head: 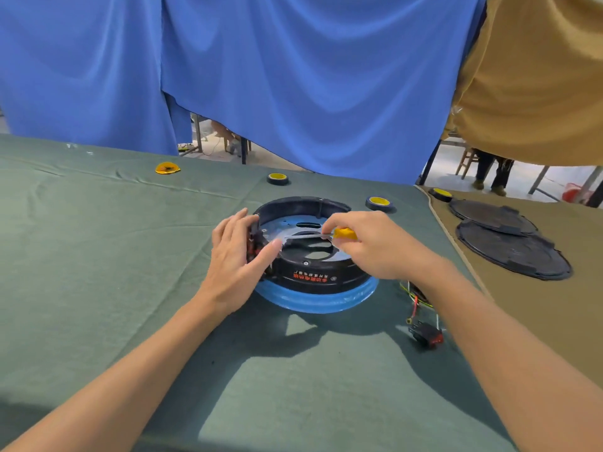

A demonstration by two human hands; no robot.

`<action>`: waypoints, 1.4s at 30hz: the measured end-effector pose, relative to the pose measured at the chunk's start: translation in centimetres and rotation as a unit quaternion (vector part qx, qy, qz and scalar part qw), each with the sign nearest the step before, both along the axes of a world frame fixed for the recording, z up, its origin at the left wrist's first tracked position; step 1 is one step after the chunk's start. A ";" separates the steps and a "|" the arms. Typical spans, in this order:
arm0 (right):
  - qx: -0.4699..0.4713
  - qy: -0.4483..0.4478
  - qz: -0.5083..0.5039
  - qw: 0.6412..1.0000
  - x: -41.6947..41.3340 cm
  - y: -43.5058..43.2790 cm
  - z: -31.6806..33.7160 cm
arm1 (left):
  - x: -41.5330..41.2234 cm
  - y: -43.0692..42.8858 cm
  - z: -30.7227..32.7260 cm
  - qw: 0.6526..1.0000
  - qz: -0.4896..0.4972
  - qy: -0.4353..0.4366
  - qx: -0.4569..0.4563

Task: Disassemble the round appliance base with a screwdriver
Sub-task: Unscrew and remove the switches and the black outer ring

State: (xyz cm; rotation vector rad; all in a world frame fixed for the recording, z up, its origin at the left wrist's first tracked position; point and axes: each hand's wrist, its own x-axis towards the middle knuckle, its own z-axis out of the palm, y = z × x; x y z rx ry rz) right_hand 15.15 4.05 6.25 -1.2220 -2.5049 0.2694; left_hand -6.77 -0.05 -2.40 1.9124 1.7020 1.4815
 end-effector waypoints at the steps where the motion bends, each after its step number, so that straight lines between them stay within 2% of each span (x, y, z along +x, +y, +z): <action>1: -0.001 -0.014 -0.001 1.000 -0.6 0.6 -0.1 | 0.4 0.1 0.1 1.000 -0.003 -0.025 -0.010; 4: -0.026 -0.018 0.013 0.999 -1.9 2.1 -0.4 | 0.4 0.8 0.0 0.989 -0.084 -0.113 -0.047; 7: -0.024 -0.009 0.022 0.999 -2.8 3.1 -0.8 | -0.4 1.2 0.1 0.981 -0.130 -0.125 -0.077; 11: 0.029 -0.005 0.006 1.000 -3.0 3.8 -2.0 | -0.7 1.3 0.2 0.978 -0.153 -0.117 -0.082; 14: 0.056 0.025 -0.008 0.998 -2.9 3.9 -2.6 | -0.8 1.2 -0.1 0.977 -0.158 -0.114 -0.088; 18: 0.071 0.006 -0.011 0.997 -2.9 4.1 -2.9 | -1.1 1.5 -0.5 0.976 -0.153 -0.102 -0.117; 36: 0.113 -0.001 0.024 0.993 -3.3 4.3 -3.2 | -0.9 1.5 -0.6 0.979 -0.132 -0.096 -0.126; 40: 0.138 0.048 -0.016 0.989 -2.8 4.3 -3.5 | -1.0 1.5 -0.6 0.979 -0.127 -0.094 -0.126; 42: 0.131 0.038 -0.029 0.990 -2.6 4.3 -3.5 | -0.9 1.5 -0.6 0.979 -0.126 -0.094 -0.126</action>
